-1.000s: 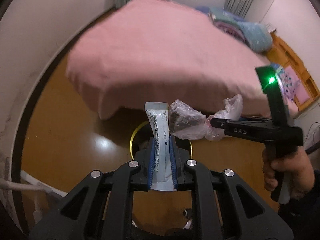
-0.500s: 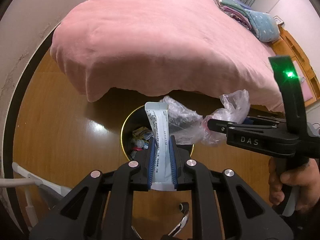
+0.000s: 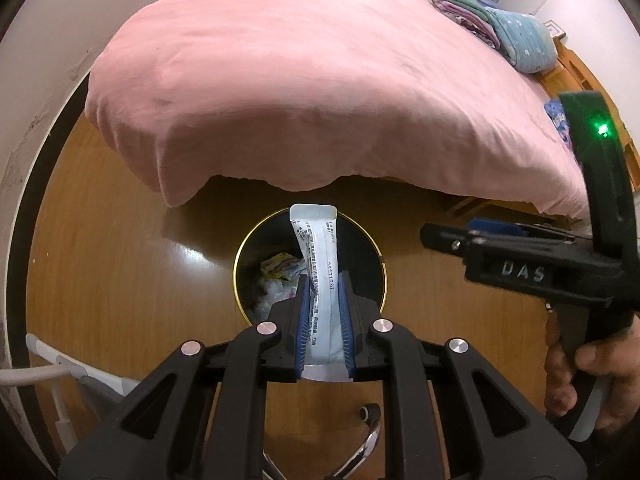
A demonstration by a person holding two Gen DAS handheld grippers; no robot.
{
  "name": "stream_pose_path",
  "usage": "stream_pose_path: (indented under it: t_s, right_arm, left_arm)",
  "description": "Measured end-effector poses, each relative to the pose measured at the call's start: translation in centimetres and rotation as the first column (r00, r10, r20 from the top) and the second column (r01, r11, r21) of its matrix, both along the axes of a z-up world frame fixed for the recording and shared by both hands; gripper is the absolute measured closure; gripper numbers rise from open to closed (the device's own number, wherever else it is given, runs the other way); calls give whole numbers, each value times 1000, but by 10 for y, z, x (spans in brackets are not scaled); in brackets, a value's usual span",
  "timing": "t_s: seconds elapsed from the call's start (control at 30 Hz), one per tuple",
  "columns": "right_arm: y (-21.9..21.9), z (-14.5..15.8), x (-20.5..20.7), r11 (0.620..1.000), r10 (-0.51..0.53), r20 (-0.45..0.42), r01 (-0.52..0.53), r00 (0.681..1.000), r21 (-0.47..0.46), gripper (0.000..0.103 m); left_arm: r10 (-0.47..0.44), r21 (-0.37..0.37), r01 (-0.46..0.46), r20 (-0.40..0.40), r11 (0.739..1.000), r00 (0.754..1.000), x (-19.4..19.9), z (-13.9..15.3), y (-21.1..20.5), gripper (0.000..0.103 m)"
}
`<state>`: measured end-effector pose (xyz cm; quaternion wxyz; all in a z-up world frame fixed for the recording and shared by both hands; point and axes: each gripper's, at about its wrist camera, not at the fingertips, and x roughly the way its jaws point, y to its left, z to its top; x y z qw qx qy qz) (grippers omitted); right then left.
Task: Collect trash
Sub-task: 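Carry the bag and tube over the black bin and open both tools, then swing both tools back to the desk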
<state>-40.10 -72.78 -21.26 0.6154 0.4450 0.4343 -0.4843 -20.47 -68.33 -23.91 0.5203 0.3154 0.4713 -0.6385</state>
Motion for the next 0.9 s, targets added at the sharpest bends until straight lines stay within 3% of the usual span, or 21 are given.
stream_pose_path:
  t_s: [0.27,0.3,0.4,0.53,0.63,0.73,0.83,0.9]
  right_arm:
    - [-4,12,-22,996,-82,15,82,997,-40,33]
    - [-3,14,-24,995,-87,16,87,996,-45,33]
    - [-3,21,-26,994,-89,20,90,996,-63,33]
    - [1,39,-18,993,-58,15,59,998,-103,33]
    - [8,67,3,987,10,2,-10,1000,-162,32]
    - [29,103,44,962,145,11,-139,989,-234,24]
    - [61,137,109,904,336,16,-317,942,-287,24]
    - [85,156,157,848,461,30,-431,887,-308,23]
  left_arm:
    - [-35,-5,35,0,999,999,-18,11,-8,88]
    - [-37,-9,37,3,999,999,-19,13,-7,83]
    - [-23,-49,24,16,999,1000,-16,29,-1,44]
    - [24,-93,-23,17,995,1000,1,59,12,38]
    - [73,-151,-66,42,986,996,23,95,40,22]
    - [137,-208,-112,108,972,985,52,136,82,12]
    - [231,-265,-177,189,948,954,92,177,141,11]
    - [308,-285,-238,232,929,923,121,196,183,10]
